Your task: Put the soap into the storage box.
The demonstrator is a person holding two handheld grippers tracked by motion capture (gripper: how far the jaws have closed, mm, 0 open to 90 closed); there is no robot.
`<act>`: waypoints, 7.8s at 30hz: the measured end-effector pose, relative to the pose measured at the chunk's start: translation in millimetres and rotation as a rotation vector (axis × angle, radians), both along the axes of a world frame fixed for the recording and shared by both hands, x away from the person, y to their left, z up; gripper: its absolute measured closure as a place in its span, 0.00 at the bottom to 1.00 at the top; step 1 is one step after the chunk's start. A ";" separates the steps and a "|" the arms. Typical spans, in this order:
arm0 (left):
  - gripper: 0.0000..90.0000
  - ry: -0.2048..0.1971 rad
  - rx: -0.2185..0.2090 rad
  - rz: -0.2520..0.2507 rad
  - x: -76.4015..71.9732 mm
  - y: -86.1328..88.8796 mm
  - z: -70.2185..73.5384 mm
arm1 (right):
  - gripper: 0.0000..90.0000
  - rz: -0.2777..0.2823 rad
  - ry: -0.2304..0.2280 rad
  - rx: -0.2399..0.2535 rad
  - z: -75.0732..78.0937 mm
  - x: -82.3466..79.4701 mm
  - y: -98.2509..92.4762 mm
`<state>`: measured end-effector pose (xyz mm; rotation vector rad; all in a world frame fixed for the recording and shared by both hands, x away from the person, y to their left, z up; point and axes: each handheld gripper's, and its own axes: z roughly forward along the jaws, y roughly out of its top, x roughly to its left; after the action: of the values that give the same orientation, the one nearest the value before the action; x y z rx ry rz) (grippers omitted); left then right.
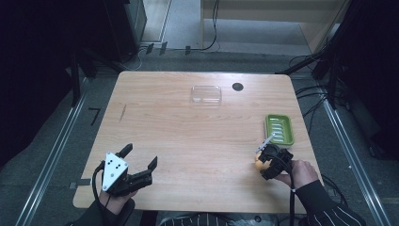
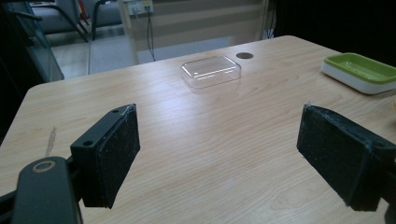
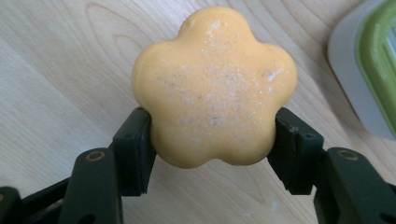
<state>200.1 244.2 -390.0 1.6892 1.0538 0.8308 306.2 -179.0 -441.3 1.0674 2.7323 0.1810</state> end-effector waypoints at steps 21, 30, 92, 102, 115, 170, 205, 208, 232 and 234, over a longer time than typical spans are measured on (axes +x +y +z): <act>0.15 0.000 -0.002 0.000 -0.1 0.3 0.1 | 0.44 -0.091 -0.033 0.015 9.5 7.8 -26.5; 0.15 -0.001 0.001 -0.003 0.0 0.0 0.1 | 0.44 -0.128 -0.042 0.009 11.8 12.3 -29.7; 0.15 0.001 0.009 -0.007 1.0 -0.9 -0.2 | 0.44 -0.277 -0.116 0.059 32.4 93.1 -55.5; 0.15 0.001 0.006 -0.006 1.0 -0.8 -0.3 | 0.44 -0.288 -0.106 0.045 26.0 108.5 -58.9; 0.15 0.002 0.005 -0.006 1.2 -0.8 -0.3 | 0.44 -0.285 -0.073 0.024 10.8 123.4 -59.1; 0.15 0.002 0.004 -0.010 2.6 -1.9 -0.1 | 0.31 -0.288 -0.051 -0.039 -0.2 123.2 -58.4; 0.15 0.002 0.004 -0.015 3.2 -2.4 0.0 | 0.03 -0.124 -0.007 0.013 26.2 32.3 -4.7; 0.15 0.002 0.004 -0.015 3.3 -2.7 -0.1 | 0.03 -0.107 0.001 0.004 24.2 24.0 -1.2; 0.15 0.003 0.007 -0.017 3.6 -3.4 -0.2 | 0.03 -0.073 0.052 -0.032 0.7 -23.5 0.5; 0.15 0.002 0.006 -0.016 3.5 -3.3 -0.2 | 0.03 -0.068 0.061 -0.032 -3.2 -26.7 -0.8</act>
<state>203.6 240.9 -390.2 1.7015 1.0382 0.8230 279.5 -179.8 -444.5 1.1736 2.7371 0.0959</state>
